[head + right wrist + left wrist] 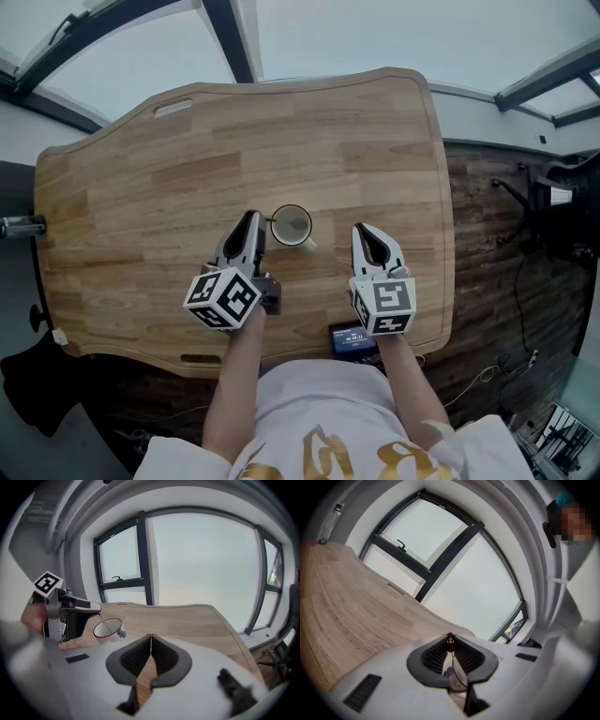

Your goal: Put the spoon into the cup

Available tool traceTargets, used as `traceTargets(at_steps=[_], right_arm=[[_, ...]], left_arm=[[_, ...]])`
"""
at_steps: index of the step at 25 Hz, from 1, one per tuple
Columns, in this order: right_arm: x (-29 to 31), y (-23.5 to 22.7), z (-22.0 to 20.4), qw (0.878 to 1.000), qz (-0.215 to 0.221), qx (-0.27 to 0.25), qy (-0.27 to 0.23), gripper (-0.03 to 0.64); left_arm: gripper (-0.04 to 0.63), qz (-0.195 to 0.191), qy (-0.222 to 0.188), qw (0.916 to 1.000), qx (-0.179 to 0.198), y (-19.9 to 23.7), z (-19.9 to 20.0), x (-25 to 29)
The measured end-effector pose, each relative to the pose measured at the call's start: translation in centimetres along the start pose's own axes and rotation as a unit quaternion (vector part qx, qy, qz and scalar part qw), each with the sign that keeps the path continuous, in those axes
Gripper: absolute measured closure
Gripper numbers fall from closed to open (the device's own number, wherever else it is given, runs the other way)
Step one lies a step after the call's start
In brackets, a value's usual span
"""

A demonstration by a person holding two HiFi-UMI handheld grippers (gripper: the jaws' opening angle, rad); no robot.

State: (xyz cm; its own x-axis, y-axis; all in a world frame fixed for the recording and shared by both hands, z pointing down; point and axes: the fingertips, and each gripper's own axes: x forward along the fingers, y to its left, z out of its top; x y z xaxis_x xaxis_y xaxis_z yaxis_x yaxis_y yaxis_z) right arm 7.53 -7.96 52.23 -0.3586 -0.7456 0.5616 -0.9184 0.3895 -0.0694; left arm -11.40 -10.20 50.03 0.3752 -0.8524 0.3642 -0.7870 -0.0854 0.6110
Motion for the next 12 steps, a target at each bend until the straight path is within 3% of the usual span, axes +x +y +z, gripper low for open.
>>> traceTargets(at_steps=[12], right_arm=[[0.37, -0.01, -0.35, 1.000, 0.001, 0.000, 0.004, 0.586]], left_arm=[[0.545, -0.002, 0.005, 0.9997, 0.024, -0.29, -0.25, 0.48]])
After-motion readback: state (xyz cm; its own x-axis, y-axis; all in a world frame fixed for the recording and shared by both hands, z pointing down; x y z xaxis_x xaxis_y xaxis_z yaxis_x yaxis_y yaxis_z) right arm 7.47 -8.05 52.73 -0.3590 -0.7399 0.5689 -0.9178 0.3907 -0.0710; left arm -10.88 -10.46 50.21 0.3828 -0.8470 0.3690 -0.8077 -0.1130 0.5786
